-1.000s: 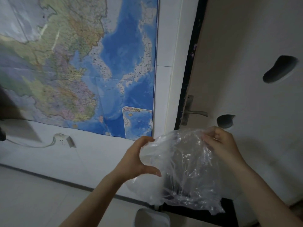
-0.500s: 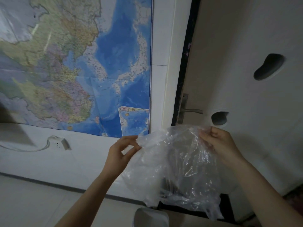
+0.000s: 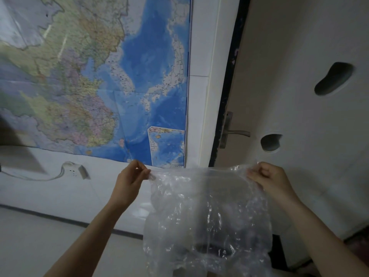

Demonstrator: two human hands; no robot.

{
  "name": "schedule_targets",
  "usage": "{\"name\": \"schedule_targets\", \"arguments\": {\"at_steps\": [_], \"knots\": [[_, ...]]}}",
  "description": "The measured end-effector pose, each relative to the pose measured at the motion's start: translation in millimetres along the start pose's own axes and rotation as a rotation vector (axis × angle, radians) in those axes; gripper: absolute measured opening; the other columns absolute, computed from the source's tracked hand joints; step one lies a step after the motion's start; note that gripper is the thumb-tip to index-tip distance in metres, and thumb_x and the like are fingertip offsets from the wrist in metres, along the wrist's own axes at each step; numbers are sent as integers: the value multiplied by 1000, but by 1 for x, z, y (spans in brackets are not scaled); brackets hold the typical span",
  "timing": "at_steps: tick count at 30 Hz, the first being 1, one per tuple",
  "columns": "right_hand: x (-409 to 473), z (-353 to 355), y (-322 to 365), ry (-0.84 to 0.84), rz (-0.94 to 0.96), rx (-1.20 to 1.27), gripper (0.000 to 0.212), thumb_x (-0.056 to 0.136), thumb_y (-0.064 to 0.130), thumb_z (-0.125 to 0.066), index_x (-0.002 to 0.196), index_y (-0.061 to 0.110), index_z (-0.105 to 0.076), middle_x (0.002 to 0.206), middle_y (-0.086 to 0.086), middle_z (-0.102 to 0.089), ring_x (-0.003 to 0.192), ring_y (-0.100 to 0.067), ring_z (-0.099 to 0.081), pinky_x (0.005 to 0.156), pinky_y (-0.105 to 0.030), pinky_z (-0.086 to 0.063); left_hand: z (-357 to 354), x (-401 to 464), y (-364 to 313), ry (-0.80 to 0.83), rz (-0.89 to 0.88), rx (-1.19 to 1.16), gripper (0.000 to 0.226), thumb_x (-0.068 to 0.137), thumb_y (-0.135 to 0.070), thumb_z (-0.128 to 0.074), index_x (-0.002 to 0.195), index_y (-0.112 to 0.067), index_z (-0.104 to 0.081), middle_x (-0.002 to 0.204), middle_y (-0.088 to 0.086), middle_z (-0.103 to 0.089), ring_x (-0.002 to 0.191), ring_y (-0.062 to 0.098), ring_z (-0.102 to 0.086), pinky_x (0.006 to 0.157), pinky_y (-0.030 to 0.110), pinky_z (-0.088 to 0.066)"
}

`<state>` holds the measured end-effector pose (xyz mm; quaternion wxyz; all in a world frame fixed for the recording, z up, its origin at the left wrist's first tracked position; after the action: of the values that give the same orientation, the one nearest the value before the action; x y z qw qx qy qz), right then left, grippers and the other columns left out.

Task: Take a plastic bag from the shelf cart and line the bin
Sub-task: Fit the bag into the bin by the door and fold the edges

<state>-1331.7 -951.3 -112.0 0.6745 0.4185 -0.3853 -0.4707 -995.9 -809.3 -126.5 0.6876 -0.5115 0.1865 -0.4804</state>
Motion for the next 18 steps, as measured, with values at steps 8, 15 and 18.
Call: {"name": "schedule_targets", "arguments": {"at_steps": [8,15,18], "knots": [[0,-13,20,49,41,-108,18,79,17,-71,65,25,-63,57,12,-66,52,1,-58,55,-19,-46,-3,0,7,127,172,15,14,88,-24,-61,97,-14,-60,109,7,-66,105,24,-60,92,42,-48],[-5,-52,51,197,146,-99,11,72,20,-76,73,23,-66,75,4,-71,67,-3,-66,61,-9,-51,-68,-6,-69,460,-48,91,70,66,-51,-74,129,-42,-45,130,-17,-48,117,4,-41,99,31,-31],[-6,-56,61,195,185,-55,11,71,22,-77,75,22,-66,76,0,-72,69,-8,-67,62,-14,-53,-89,0,-88,466,-87,67,47,73,-39,-74,116,-27,-60,108,-10,-64,97,3,-57,86,23,-40]]}}
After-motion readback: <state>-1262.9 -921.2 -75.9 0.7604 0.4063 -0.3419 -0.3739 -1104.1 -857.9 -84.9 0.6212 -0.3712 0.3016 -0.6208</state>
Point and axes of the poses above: each hand's wrist, its own x-axis towards the middle knuckle, its own z-axis out of the back of the hand, y = z × x, the point moved 2 cm from there along x, towards the middle knuckle
